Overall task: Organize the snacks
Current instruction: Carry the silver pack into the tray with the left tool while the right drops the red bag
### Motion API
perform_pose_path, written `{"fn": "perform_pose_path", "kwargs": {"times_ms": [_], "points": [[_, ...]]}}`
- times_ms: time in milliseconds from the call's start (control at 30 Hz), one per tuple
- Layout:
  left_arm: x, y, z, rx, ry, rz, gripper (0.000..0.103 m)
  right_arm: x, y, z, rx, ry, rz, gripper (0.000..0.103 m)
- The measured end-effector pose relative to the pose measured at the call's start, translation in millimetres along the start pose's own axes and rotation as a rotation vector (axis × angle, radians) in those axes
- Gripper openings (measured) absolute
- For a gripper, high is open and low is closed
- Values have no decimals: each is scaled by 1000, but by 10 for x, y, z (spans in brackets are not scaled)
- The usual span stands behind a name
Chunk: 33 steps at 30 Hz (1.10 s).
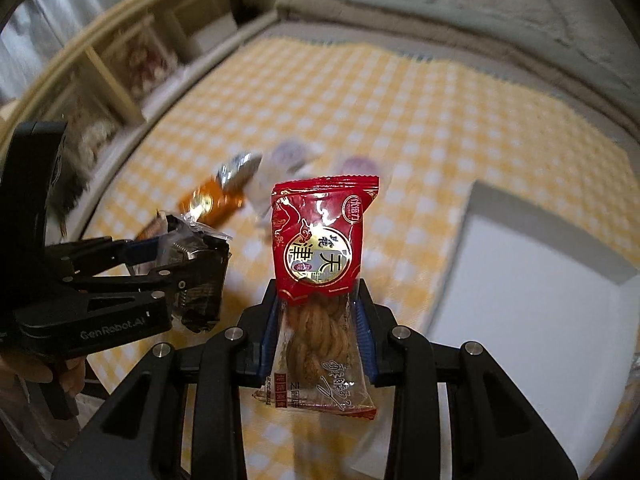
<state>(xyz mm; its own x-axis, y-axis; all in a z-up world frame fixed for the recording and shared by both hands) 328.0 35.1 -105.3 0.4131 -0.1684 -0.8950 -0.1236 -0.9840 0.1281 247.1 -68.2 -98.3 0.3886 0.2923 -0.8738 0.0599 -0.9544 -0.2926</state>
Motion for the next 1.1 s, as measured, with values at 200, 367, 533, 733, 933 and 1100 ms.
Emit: {"fn": "perform_pose_path", "kwargs": {"times_ms": [200, 367, 533, 733, 933, 1100], "points": [[-245, 273, -115, 30, 114, 31, 51, -421, 304, -125, 64, 127, 42, 34], [-275, 636, -229, 69, 156, 77, 51, -663, 684, -196, 125, 199, 85, 34], [-147, 1063, -338, 119, 159, 112, 51, -860, 1160, -205, 191, 248, 152, 34], [231, 1485, -502, 149, 110, 153, 51, -1009, 1832, -96, 270, 265, 257, 34], [717, 1733, -717, 166, 52, 159, 51, -1002, 2435, 24, 363, 234, 328, 34], [1059, 1825, -800, 156, -6, 152, 51, -929, 2740, 56, 407, 206, 349, 34]]}}
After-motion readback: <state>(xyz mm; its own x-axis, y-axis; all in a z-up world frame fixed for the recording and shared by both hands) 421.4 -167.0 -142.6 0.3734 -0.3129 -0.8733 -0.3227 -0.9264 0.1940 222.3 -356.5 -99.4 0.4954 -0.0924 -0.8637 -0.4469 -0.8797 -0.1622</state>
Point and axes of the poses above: each gripper's, at about its wrist camera, not at the fingertips, and x roughly the way its jaws point, y to its right, z to its underside, the point moved 4 cm from there along x, roughly the way its jaws point, and after that the axes turned 8 degrees about x, right-handed, at the moved point
